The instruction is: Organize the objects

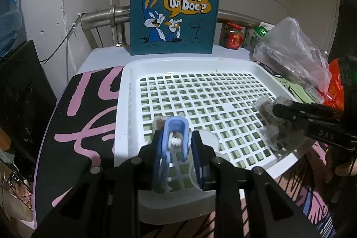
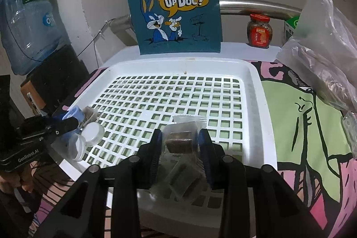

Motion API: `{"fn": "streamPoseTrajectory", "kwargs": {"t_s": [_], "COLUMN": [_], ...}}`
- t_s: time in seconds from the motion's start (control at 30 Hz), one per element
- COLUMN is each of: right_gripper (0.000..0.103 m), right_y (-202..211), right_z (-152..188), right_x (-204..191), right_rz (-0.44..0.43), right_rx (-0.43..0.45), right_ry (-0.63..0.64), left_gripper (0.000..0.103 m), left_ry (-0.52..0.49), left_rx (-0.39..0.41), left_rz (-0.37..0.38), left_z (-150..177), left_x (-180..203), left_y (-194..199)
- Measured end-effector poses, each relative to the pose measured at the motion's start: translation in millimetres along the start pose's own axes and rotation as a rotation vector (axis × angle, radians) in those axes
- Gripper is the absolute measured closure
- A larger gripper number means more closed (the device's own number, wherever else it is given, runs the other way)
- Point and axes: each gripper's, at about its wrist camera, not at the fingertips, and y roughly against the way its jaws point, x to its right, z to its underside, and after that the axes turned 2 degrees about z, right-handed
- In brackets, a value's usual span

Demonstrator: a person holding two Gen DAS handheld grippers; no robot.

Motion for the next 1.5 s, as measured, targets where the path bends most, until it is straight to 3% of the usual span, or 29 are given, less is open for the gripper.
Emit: {"fn": "streamPoseTrajectory", "kwargs": {"t_s": [0.03, 0.1, 0.17, 0.33, 0.47, 0.83, 1.5], "right_gripper": [0.060, 0.041, 0.034, 0.026, 0.020, 0.017, 0.013], "right_y": [-1, 1, 6, 26, 39, 71, 99], "right_z": [0, 1, 1, 3, 8, 28, 57], "right_x": [0, 0, 1, 0, -6, -33, -32], "right_rz": [0.002, 0.003, 0.016, 0.017, 0.010, -0.014, -0.056], "right_rx": [-0.002, 0.008, 0.030, 0.104, 0.135, 0.164, 0.150], "right_ry": [0.000, -0.009, -0.023, -0.031, -0.008, 0.075, 0.051], "left_gripper": [0.071, 0.058, 0.051, 0.041, 0.039, 0.039, 0.039], "left_ry": [-0.006, -0.006, 0.003, 0.001, -0.010, -0.036, -0.042], "left_rx": [0.004, 0.002, 0.007, 0.055, 0.064, 0.064, -0.001], "left_rz": [-0.005, -0.003, 0.012, 0.025, 0.025, 0.039, 0.087], "left_z": [0, 0, 0, 1, 4, 20, 51], "left_x": [1, 2, 1, 5, 9, 23, 39], "left_y": [0, 0, 3, 14, 20, 43, 61]}}
